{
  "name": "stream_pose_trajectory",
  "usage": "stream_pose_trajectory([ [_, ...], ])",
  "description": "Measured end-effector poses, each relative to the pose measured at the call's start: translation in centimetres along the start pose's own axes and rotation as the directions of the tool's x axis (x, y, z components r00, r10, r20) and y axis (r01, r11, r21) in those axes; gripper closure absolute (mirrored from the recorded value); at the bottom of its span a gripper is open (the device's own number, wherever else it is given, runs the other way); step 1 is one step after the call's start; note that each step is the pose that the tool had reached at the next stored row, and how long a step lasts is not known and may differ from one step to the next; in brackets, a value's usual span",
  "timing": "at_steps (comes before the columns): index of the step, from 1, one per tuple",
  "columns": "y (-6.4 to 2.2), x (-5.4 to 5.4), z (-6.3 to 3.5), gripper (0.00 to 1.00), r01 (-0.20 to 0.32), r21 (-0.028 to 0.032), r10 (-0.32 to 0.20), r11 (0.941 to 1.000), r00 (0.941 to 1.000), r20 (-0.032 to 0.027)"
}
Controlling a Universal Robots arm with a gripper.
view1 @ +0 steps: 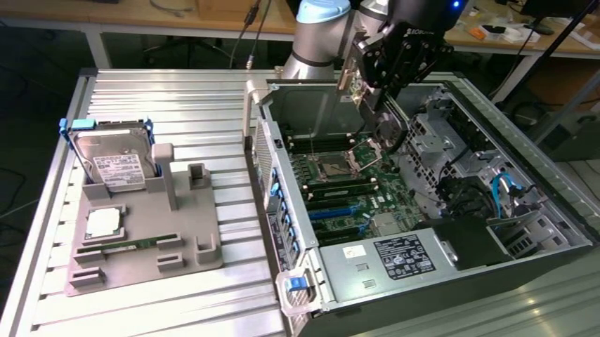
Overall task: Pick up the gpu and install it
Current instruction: 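Insert the gpu into the slot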
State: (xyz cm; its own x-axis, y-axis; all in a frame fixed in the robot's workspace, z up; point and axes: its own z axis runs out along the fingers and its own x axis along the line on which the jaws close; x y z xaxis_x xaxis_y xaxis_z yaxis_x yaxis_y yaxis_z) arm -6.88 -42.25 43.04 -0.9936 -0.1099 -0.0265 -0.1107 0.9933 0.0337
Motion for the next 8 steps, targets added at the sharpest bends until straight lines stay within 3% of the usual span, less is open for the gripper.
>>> stream_pose_trajectory([
  [8, 0.0, 0.0, 0.0, 0.73, 0.079, -0.0022, -0.079, 0.9969, 0.9969, -0.0026],
])
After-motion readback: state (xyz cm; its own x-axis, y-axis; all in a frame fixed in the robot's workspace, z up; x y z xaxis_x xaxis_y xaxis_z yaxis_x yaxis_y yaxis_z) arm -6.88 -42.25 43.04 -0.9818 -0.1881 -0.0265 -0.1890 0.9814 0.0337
